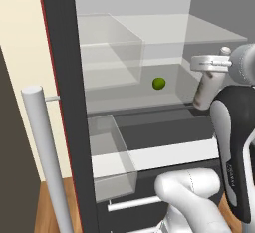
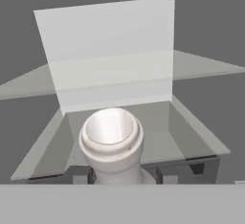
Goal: Place the liquor on the top shelf of the fridge to keep it out of children's reach, and place the onion and lime on lower shelves for easy access.
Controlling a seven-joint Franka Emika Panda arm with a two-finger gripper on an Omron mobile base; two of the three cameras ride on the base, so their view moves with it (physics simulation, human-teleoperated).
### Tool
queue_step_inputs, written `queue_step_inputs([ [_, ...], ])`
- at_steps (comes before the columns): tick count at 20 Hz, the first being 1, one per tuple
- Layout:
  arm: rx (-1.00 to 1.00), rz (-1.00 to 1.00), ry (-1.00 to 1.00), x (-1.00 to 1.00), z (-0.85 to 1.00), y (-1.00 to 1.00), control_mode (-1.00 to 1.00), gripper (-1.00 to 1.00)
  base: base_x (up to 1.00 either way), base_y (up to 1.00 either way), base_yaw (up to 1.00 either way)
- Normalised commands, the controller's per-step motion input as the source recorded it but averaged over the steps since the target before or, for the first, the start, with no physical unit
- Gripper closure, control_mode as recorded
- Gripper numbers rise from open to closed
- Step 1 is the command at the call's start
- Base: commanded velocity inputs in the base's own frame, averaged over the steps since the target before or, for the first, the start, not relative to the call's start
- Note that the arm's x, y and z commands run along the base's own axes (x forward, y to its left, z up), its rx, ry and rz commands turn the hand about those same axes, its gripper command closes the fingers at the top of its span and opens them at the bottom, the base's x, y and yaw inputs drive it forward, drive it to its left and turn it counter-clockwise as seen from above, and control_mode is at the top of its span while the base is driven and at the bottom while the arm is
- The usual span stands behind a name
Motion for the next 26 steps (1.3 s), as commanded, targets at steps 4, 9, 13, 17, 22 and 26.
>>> queue_step_inputs([
  [4, 0.00, 0.00, -0.04, 0.00, 0.13, 0.00, -1.00, 1.00, 0.00, 0.00, 0.00],
  [9, 0.00, 0.00, -0.12, 0.00, 0.17, 0.00, -1.00, 1.00, 0.00, 0.00, 0.00],
  [13, 0.00, 0.00, -0.15, 0.04, 0.17, 0.00, -1.00, 1.00, 0.00, 0.00, 0.00],
  [17, 0.00, 0.00, -0.11, 0.11, 0.20, 0.00, -1.00, 1.00, 0.00, 0.00, 0.00],
  [22, 0.00, 0.00, -0.01, 0.11, 0.37, 0.00, -1.00, 1.00, 0.00, 0.00, 0.00],
  [26, 0.00, 0.00, 0.00, 0.07, 0.42, 0.00, -1.00, 1.00, 0.00, 0.00, 0.00],
])
